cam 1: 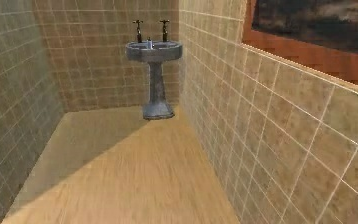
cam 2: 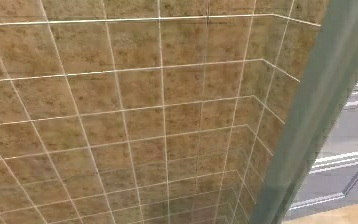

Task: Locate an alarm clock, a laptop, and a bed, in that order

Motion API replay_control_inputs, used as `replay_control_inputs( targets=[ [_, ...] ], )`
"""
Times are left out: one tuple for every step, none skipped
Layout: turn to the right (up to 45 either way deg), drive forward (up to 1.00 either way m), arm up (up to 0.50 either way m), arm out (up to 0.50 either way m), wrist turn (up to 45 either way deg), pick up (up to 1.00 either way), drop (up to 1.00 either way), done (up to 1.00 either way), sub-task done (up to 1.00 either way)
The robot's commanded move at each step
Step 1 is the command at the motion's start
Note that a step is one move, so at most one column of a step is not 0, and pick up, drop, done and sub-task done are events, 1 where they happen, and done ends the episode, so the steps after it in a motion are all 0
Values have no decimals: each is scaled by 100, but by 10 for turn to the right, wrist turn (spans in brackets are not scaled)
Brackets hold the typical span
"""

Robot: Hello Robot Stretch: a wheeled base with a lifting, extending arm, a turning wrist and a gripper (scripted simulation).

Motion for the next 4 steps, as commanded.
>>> replay_control_inputs(
  targets=[
    [-120, 0, 0, 0, 0, 0, 0, 0, 0],
    [0, 45, 0, 0, 0, 0, 0, 0, 0],
    [-450, 0, 0, 0, 0, 0, 0, 0, 0],
    [0, 50, 0, 0, 0, 0, 0, 0, 0]
  ],
)
